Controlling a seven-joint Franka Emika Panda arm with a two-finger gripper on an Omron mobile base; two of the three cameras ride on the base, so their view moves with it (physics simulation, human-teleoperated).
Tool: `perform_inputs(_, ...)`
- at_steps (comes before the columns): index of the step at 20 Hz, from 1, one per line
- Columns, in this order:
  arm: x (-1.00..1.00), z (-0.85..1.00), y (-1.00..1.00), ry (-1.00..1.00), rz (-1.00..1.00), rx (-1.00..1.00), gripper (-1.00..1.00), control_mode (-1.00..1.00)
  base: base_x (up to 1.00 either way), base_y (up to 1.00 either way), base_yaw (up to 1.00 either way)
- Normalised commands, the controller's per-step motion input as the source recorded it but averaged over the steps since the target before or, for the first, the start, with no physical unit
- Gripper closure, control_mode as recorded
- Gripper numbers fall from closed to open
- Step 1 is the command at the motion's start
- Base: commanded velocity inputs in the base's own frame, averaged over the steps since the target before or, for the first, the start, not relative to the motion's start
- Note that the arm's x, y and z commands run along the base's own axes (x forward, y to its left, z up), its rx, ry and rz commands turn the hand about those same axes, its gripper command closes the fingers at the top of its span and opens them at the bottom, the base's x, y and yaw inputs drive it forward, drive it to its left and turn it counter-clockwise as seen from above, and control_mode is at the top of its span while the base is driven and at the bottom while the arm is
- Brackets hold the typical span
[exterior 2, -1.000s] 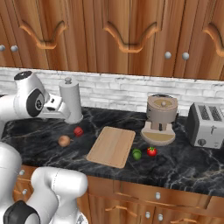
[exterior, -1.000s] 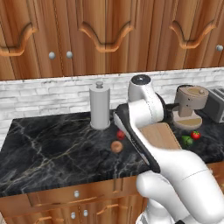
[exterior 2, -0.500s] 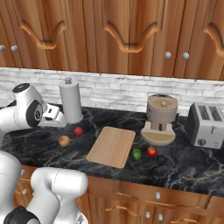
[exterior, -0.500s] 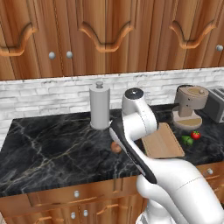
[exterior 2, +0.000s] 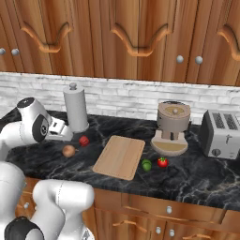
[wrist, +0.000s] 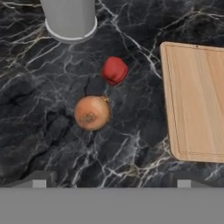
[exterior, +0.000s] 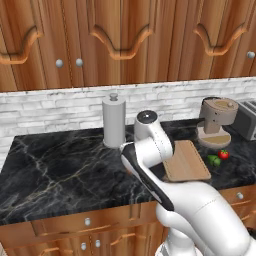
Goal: Place the avocado, onion, tomato, and bell pepper on the cutting board.
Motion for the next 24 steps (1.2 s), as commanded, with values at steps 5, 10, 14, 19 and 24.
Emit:
perform_inputs(5,0.22,-0.27,0.01,0.01,0.0,0.0,-1.0,-1.0,0.0,0.0,0.0)
perform_inputs(10,0.24,-0.32,0.04,0.02,0.0,0.0,-1.0,-1.0,0.0,0.0,0.0)
perform_inputs(14,0.28,-0.24,0.0,0.01,0.0,0.0,-1.0,-1.0,0.0,0.0,0.0)
perform_inputs(19,0.27,-0.25,0.05,0.03,0.0,0.0,-1.0,-1.0,0.0,0.0,0.0)
perform_inputs(24,0.25,-0.29,0.06,0.05,0.0,0.0,-1.0,-1.0,0.0,0.0,0.0)
